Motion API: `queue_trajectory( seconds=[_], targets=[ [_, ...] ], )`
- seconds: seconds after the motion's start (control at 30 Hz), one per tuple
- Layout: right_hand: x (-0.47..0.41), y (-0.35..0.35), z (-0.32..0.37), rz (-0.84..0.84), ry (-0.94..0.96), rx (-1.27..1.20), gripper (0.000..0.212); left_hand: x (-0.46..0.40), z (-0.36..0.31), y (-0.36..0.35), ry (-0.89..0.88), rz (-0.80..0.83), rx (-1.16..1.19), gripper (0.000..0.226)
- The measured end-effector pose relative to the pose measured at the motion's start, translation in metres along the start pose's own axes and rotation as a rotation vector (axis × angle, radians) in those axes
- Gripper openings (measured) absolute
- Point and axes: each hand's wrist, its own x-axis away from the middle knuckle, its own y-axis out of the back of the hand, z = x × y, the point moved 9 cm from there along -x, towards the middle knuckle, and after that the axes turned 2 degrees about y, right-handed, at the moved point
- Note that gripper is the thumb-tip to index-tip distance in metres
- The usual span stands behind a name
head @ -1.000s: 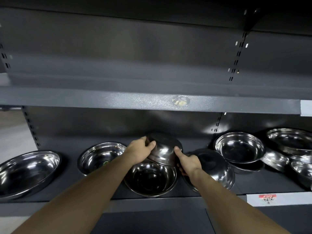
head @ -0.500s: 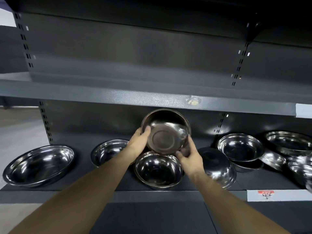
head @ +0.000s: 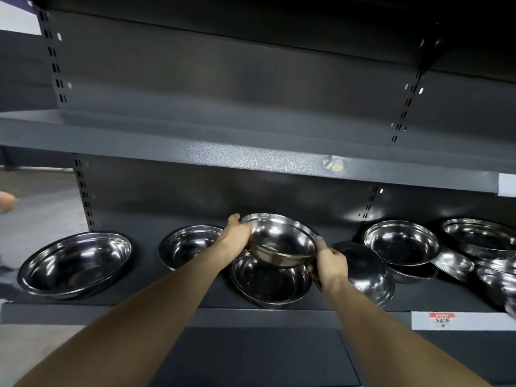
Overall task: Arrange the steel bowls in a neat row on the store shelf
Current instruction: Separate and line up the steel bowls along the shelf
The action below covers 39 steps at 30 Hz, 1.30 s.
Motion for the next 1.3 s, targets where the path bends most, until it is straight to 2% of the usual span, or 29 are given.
queue_trajectory(
  seconds=[0.07,0.13,0.23,0.33,0.5,0.57,0.8,1.03,1.3],
  targets=[
    [0.000,-0.002,-0.001,0.002,-0.011,-0.023,0.026,0.001,-0.001,-0.001,-0.042,0.008,-0.073,0.072],
    [0.000,-0.001,0.002,-0.016,-0.014,-0.049,0.016,-0.001,0.001,-0.001,-0.069,0.032,-0.124,0.077],
    [-0.002,0.001,0.005,-0.042,-0.005,-0.049,0.014,-0.005,0.005,0.003,-0.103,0.085,-0.187,0.077],
    [-0.004,0.000,0.006,-0.054,0.000,-0.056,0.019,-0.010,0.003,0.018,-0.148,0.045,-0.293,0.070],
    [-0.006,0.005,0.003,-0.088,-0.007,-0.041,0.011,-0.004,-0.010,0.056,-0.268,-0.140,-0.926,0.059],
    [-0.005,0.005,0.002,-0.097,-0.010,-0.042,0.011,-0.001,-0.009,0.066,-0.278,-0.156,-1.066,0.057],
    [0.007,-0.003,-0.007,-0.082,-0.009,-0.033,0.024,0.004,0.009,0.081,-0.232,-0.158,-1.181,0.053],
    [0.018,-0.005,-0.023,-0.066,-0.011,0.048,0.040,0.014,0.017,0.076,-0.243,-0.125,-1.181,0.052],
    [0.031,-0.003,-0.033,-0.112,0.041,0.163,0.041,0.025,0.023,0.069,-0.295,-0.082,-1.151,0.051]
  ],
)
